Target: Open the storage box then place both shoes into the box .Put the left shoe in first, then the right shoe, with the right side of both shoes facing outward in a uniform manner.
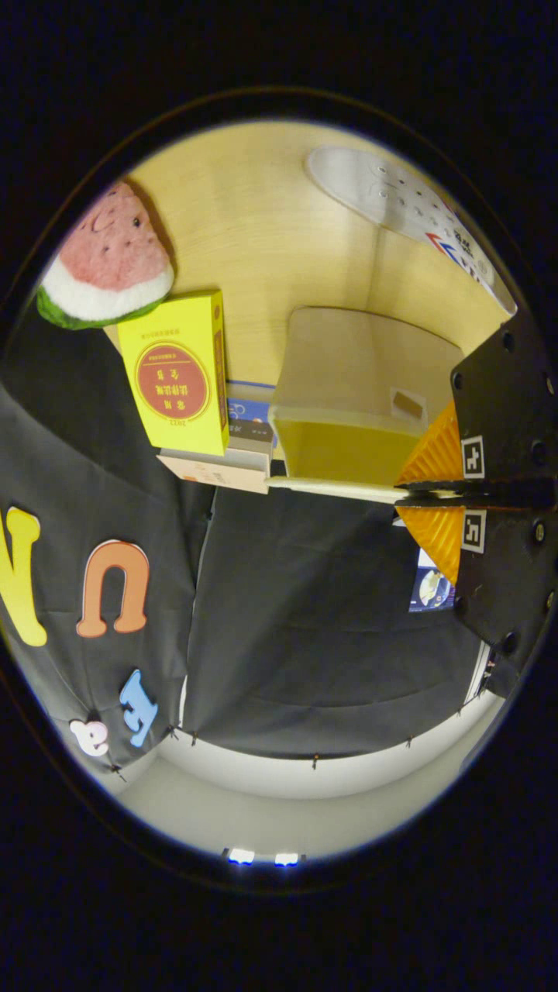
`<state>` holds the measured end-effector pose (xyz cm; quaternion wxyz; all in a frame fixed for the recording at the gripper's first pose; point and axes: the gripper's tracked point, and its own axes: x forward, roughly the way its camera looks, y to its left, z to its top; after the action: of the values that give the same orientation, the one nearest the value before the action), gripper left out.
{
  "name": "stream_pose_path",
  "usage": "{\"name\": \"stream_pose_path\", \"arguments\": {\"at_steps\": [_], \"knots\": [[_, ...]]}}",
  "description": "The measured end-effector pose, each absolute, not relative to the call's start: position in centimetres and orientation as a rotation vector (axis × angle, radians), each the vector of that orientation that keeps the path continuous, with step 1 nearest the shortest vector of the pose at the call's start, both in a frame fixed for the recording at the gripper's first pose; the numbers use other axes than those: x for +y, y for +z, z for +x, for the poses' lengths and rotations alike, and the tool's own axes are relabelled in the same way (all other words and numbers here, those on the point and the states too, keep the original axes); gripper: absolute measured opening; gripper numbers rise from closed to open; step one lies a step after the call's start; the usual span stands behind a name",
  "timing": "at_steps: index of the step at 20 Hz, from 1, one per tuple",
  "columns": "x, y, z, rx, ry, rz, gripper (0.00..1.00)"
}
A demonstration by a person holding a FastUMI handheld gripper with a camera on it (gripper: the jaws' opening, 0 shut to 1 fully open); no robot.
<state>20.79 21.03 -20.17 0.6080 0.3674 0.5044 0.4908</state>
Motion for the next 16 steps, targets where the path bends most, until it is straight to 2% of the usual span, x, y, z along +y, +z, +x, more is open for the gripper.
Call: {"name": "stream_pose_path", "arguments": {"at_steps": [14,16], "knots": [[34.5,-8.8,16.8,1.000,1.063,0.682,0.01],[37.0,-7.9,16.5,0.976,1.047,0.651,0.05]]}}
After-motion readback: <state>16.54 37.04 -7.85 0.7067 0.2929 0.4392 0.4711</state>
